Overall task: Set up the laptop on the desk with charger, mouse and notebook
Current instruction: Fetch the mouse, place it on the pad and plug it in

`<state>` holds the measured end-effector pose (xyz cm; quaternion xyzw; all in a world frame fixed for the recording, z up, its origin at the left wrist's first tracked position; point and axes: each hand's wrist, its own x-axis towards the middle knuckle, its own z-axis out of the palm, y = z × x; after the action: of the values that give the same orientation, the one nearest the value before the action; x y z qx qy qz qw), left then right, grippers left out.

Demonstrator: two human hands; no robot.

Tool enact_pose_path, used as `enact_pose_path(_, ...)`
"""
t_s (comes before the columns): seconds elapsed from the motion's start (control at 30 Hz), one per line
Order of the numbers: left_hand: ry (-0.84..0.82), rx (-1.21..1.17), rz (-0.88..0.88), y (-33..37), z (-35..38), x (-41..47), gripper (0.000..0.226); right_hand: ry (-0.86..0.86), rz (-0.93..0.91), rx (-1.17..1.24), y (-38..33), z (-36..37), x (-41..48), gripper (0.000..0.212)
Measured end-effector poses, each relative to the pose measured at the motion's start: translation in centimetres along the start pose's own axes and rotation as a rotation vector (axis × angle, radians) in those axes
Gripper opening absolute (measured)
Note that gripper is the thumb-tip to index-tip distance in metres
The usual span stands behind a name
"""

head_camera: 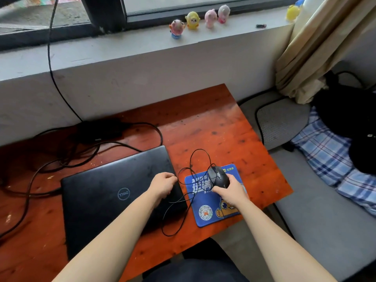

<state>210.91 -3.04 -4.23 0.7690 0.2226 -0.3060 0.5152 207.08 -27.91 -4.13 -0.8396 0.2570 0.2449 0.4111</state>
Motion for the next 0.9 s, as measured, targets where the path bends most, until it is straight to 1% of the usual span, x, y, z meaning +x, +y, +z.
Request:
enact_pose_path(0.07,0.016,0.117,0.051,-0.8,0.2,0.2,0.017,0.030,0.054,-0.166,0.8,0.1,0.2,0.055)
enact_pose_path(0.13,0.034,0.168,0.074,-1.4,0.4,0.4,0.011,0.034,0.085,-0.289,1.5,0.2,0.4,0.060)
enact_pose_path(0.17,0.045,0.200,0.086,-1.7,0.5,0.5,0.013,0.019,0.088,-0.314,1.9,0.3,0.6,0.061)
enact_pose_path(0.2,0.054,0.230,0.109,-1.8,0.6,0.5,0.021,-0.008,0.080,-0.306,2.1,0.2,0.8,0.063)
enact_pose_path(0.27,0.053,0.253,0.164,-1.9,1.0,0.7,0.026,-0.075,0.072,-0.259,2.4,-0.2,1.2,0.069)
enact_pose_path(0.3,0.050,0.254,0.182,-1.8,1.4,0.8,0.027,-0.082,0.077,-0.267,2.5,-0.6,1.4,0.074)
enact_pose_path(0.33,0.054,0.259,0.197,-1.7,1.7,1.0,0.027,-0.049,0.072,-0.292,2.4,-0.9,1.4,0.077)
enact_pose_path(0.37,0.057,0.265,0.204,-1.5,2.1,1.1,0.026,0.020,0.044,-0.319,2.3,-1.1,1.4,0.075)
enact_pose_path(0.43,0.054,0.278,0.208,-1.1,3.0,1.5,0.023,0.157,-0.077,-0.345,1.7,-1.5,1.6,0.056)
enact_pose_path(0.47,0.049,0.288,0.207,-1.0,3.4,1.6,0.021,0.181,-0.125,-0.357,1.3,-1.6,1.7,0.047)
enact_pose_path(0.5,0.044,0.296,0.199,-0.9,3.9,1.8,0.019,0.172,-0.144,-0.391,0.8,-1.7,1.8,0.044)
enact_pose_path(0.53,0.040,0.289,0.184,-0.9,4.4,1.9,0.017,0.141,-0.134,-0.453,0.3,-1.6,2.0,0.047)
enact_pose_path(0.57,0.036,0.255,0.158,-0.8,4.8,2.0,0.021,0.103,-0.110,-0.536,-0.1,-1.5,2.3,0.054)
enact_pose_path(0.63,0.040,0.107,0.063,-0.5,5.8,2.2,0.039,0.065,-0.070,-0.682,-0.6,-1.3,2.7,0.072)
enact_pose_path(0.67,0.052,0.029,0.007,-0.2,6.2,2.2,0.044,0.072,-0.055,-0.731,-0.8,-1.1,3.0,0.081)
enact_pose_path(0.7,0.065,-0.028,-0.034,0.0,6.5,2.3,0.045,0.088,-0.035,-0.773,-0.9,-0.9,3.3,0.089)
enact_pose_path(0.77,0.090,-0.060,-0.047,0.4,7.0,2.6,0.040,0.104,0.022,-0.853,-1.3,-0.6,3.8,0.103)
enact_pose_path(0.8,0.098,-0.056,-0.045,0.4,7.1,2.6,0.035,0.101,0.039,-0.879,-1.3,-0.4,4.1,0.105)
enact_pose_path(0.83,0.103,-0.053,-0.050,0.4,7.3,2.7,0.031,0.093,0.041,-0.886,-1.3,-0.3,4.3,0.103)
enact_pose_path(0.9,0.105,-0.069,-0.072,0.3,7.5,3.1,0.025,0.051,0.029,-0.805,-1.3,-0.6,4.8,0.086)
